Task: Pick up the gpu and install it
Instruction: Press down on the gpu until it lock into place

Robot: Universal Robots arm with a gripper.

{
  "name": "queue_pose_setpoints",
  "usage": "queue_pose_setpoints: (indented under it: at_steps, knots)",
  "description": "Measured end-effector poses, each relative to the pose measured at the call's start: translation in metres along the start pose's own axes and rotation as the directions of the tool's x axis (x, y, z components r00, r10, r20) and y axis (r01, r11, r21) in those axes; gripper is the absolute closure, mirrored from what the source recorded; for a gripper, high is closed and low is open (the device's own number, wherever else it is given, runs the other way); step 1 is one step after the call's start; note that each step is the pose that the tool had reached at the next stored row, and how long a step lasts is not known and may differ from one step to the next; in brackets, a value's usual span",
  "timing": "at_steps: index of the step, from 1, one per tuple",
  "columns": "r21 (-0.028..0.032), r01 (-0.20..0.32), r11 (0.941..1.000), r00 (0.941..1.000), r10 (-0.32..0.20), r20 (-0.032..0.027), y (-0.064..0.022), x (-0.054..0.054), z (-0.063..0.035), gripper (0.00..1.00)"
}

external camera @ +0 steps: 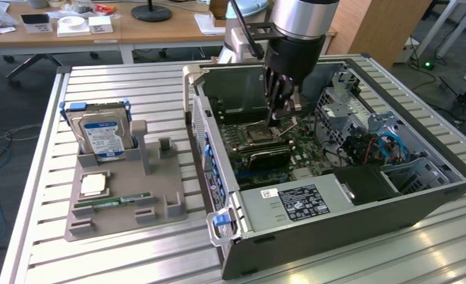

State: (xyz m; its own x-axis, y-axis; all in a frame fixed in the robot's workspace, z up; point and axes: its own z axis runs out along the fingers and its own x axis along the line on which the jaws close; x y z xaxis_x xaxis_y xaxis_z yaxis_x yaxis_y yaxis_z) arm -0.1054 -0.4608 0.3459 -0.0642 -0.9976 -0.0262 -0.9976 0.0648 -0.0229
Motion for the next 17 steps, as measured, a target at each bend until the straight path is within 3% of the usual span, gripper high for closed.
queue_pose_setpoints:
  at_steps: [17]
  knots:
    - [0.0001, -0.001, 1.0, 1.0, 0.001, 0.0001, 0.0008, 0.001, 0.0311, 0.89]
